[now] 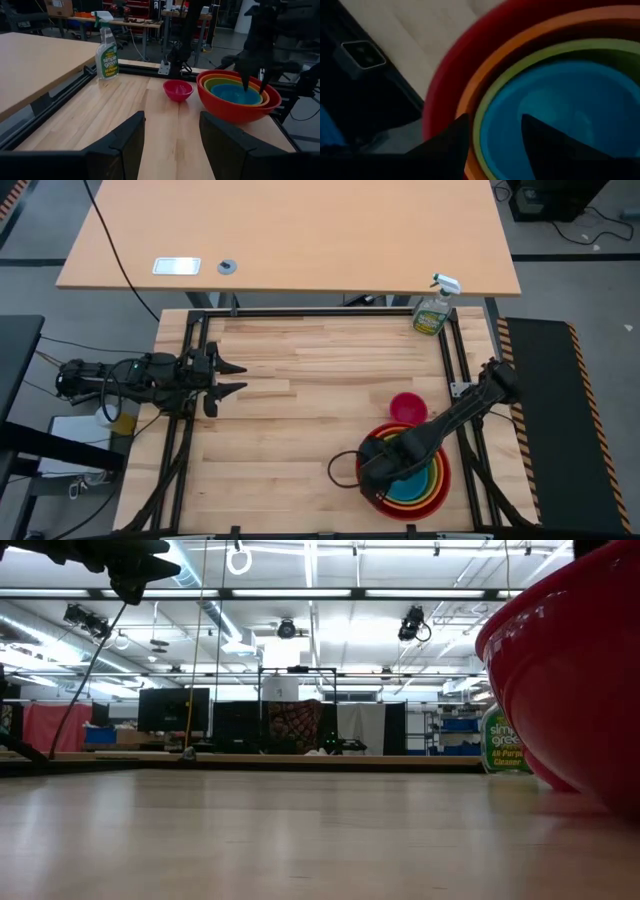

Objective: Nest bowls inside each other
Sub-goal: Stack the pink bowl on the blue bowl

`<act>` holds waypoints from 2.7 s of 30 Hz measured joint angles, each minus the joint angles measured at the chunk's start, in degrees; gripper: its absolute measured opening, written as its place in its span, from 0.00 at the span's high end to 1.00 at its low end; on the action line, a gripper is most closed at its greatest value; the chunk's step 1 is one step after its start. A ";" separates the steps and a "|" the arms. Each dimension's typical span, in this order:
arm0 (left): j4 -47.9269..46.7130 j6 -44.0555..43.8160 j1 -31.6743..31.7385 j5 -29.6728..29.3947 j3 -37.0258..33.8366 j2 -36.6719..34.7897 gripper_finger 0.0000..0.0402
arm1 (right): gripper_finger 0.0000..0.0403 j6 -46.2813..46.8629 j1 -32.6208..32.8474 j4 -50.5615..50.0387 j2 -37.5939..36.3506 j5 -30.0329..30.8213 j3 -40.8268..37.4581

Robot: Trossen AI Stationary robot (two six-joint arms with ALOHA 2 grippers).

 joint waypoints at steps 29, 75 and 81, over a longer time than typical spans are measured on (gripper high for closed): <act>0.23 -0.07 0.00 0.02 0.00 0.00 0.52 | 0.54 -3.28 -8.89 -25.14 -18.35 24.19 -14.41; 4.13 3.69 0.02 0.02 0.02 4.13 0.52 | 0.28 -52.22 -46.57 2.43 -11.83 20.55 -43.07; 4.54 6.45 0.02 0.00 0.02 4.13 0.52 | 0.29 -56.16 -46.86 7.62 -11.12 20.66 -39.02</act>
